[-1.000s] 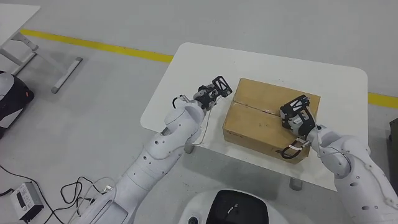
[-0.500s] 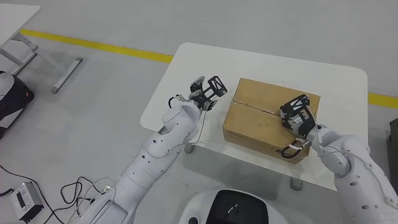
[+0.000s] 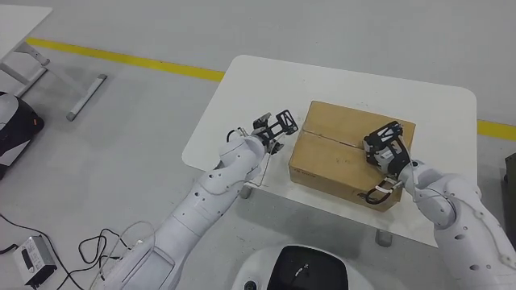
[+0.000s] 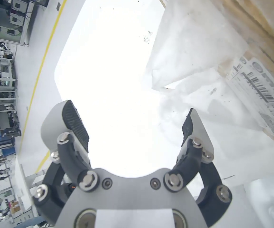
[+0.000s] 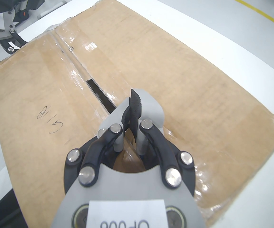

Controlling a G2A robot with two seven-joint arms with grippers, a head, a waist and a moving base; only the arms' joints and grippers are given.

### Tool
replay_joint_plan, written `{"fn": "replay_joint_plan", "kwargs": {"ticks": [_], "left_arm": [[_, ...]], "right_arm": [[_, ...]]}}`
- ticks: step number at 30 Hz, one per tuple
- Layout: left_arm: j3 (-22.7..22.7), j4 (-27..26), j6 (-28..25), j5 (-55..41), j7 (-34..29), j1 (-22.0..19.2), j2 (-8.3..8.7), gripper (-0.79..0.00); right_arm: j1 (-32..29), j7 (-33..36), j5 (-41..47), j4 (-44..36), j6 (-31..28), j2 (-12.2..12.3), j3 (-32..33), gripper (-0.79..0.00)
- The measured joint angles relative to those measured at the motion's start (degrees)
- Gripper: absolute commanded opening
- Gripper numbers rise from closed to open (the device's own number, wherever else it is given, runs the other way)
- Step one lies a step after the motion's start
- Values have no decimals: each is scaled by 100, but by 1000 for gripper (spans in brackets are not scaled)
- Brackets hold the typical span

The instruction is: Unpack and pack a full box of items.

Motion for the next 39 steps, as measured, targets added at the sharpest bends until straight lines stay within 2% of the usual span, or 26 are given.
{"fn": "replay_joint_plan", "kwargs": {"ticks": [3, 4, 5, 10, 11, 12, 13, 18, 22, 32, 33, 34, 37, 39], "left_arm": [[102, 208, -29, 13, 120, -107, -35, 0], [131, 272, -37, -28, 180, -134, -50, -34], [157, 349, -40, -137, 257, -176, -71, -126], [353, 604, 11, -170, 448, -383, -151, -413], [406, 663, 28, -125, 493, -431, -168, -499], [439, 713, 40, -105, 530, -461, -180, -760], [465, 766, 52, -98, 565, -489, -192, -785], [551, 959, 140, -4, 744, -593, -234, -785], [526, 901, 239, 108, 961, -534, -227, -785], [198, 284, 729, 501, 1225, -85, -136, -785], [153, 218, 754, 461, 1203, -46, -132, -748], [111, 153, 760, 421, 1172, -14, -129, -640], [5, -68, 773, 389, 1103, 65, -118, -517], [-45, -203, 788, 386, 1086, 106, -114, -508]], "right_arm": [[-2, 10, 0, -8, -12, 1, 15, -785], [-4, 10, -2, -13, -13, 1, 19, -785], [-8, 10, -8, -20, -14, 2, 24, -785], [-33, 19, -10, -49, -22, 6, 49, -785], [-41, 23, -15, -56, -19, 7, 55, -785], [-48, 27, -17, -62, -15, 7, 59, -785], [-54, 33, -16, -68, -14, 8, 63, -785], [-84, 47, -22, -110, 3, 11, 88, -785], [-104, 75, -24, -133, 18, 12, 96, -785], [-138, 116, -51, -150, 54, -3, 59, -785], [-138, 120, -53, -150, 55, -5, 53, -785], [-138, 122, -53, -151, 57, -7, 49, -785], [-147, 122, -68, -153, 66, -13, 31, -785], [-150, 125, -70, -156, 67, -15, 27, -785]]}}
